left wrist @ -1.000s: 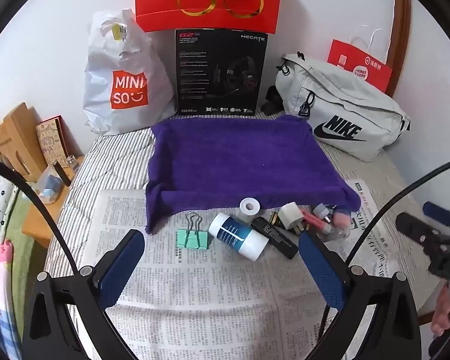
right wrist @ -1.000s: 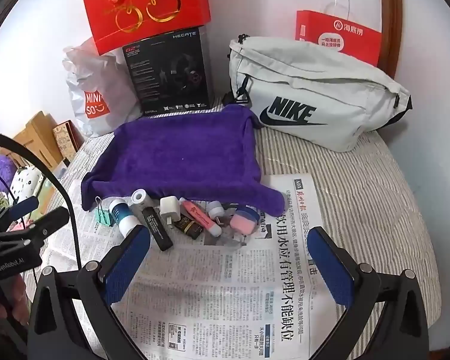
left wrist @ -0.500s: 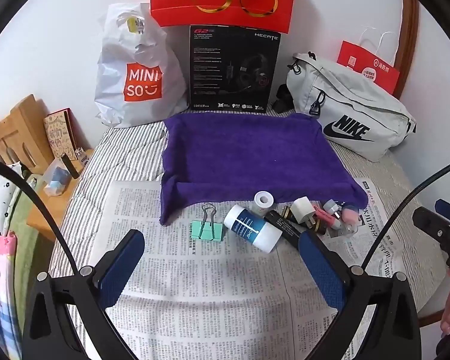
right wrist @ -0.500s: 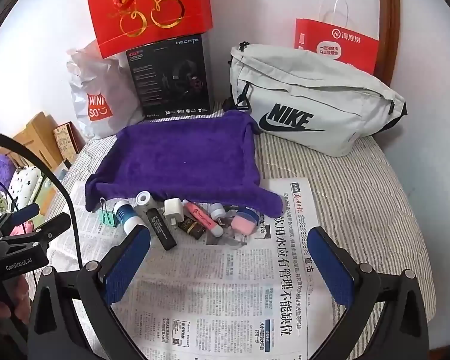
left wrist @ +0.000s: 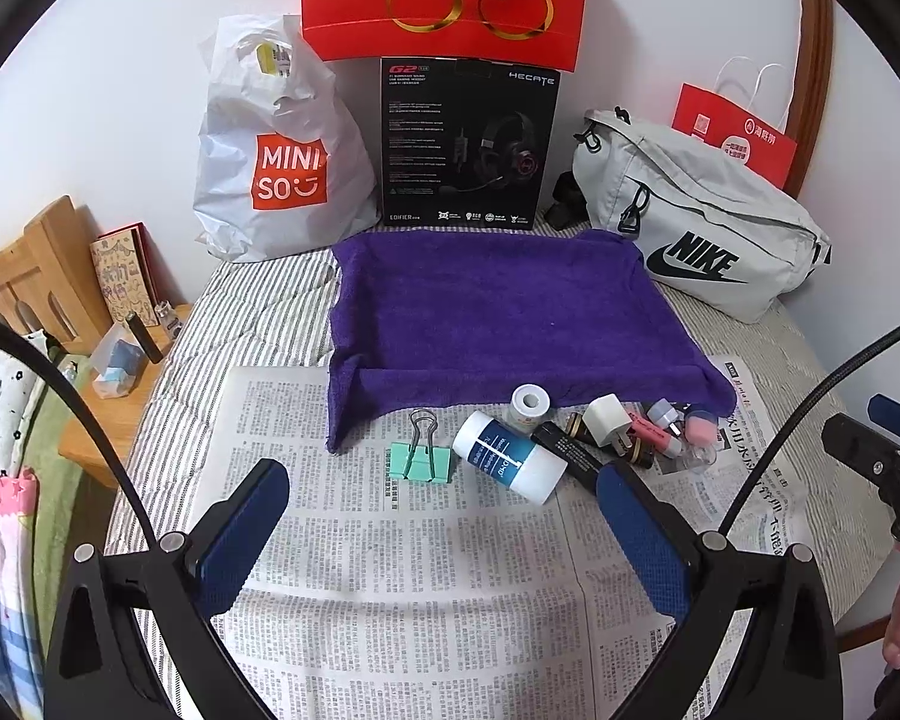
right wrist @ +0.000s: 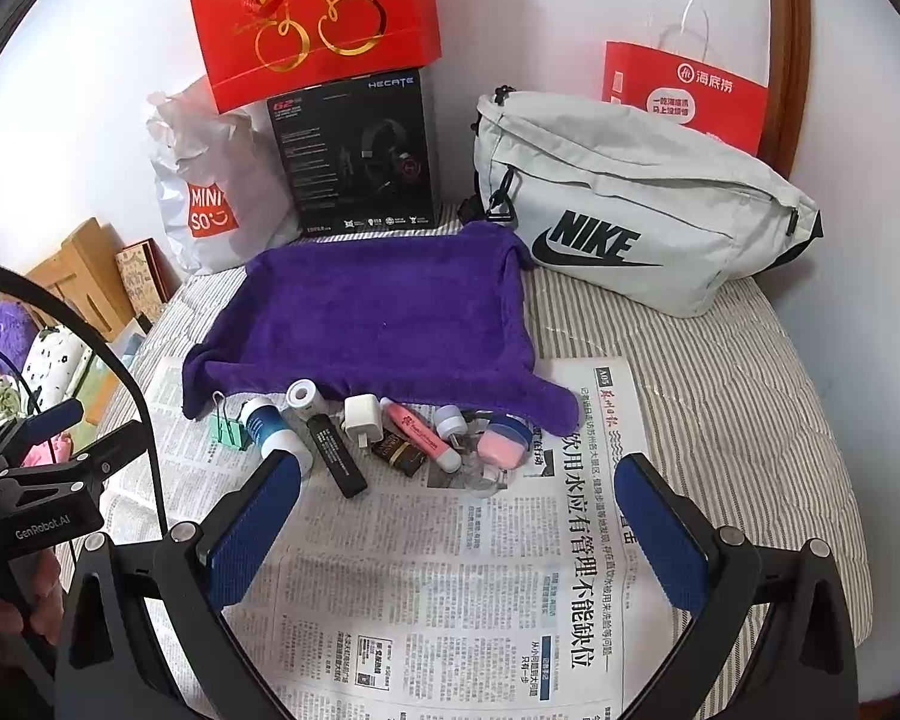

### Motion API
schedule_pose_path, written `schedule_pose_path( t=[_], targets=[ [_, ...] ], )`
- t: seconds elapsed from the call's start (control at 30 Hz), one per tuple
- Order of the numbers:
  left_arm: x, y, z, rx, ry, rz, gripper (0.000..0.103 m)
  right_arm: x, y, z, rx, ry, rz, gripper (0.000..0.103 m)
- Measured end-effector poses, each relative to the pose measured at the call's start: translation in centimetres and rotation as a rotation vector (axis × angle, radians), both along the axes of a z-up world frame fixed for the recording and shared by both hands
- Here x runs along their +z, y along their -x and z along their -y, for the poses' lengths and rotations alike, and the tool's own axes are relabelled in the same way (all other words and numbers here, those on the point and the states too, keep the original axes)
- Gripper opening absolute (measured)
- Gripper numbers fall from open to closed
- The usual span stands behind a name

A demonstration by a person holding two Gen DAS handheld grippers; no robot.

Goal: Organize rigid objects

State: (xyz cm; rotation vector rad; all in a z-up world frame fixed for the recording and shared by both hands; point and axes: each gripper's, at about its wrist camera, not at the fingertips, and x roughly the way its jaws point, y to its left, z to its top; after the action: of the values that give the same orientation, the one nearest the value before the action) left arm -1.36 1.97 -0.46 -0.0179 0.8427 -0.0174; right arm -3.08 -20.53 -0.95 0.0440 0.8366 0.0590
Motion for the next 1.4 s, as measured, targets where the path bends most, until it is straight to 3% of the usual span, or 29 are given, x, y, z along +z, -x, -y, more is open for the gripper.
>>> schedule_pose_path(
  t=[1.4],
  targets=[
    [0.05, 0.28, 0.11, -0.009, -0.010, -0.002, 0.103, 0.06, 0.40, -0.19, -0.006, -0.002, -0.001, 0.103]
  ],
)
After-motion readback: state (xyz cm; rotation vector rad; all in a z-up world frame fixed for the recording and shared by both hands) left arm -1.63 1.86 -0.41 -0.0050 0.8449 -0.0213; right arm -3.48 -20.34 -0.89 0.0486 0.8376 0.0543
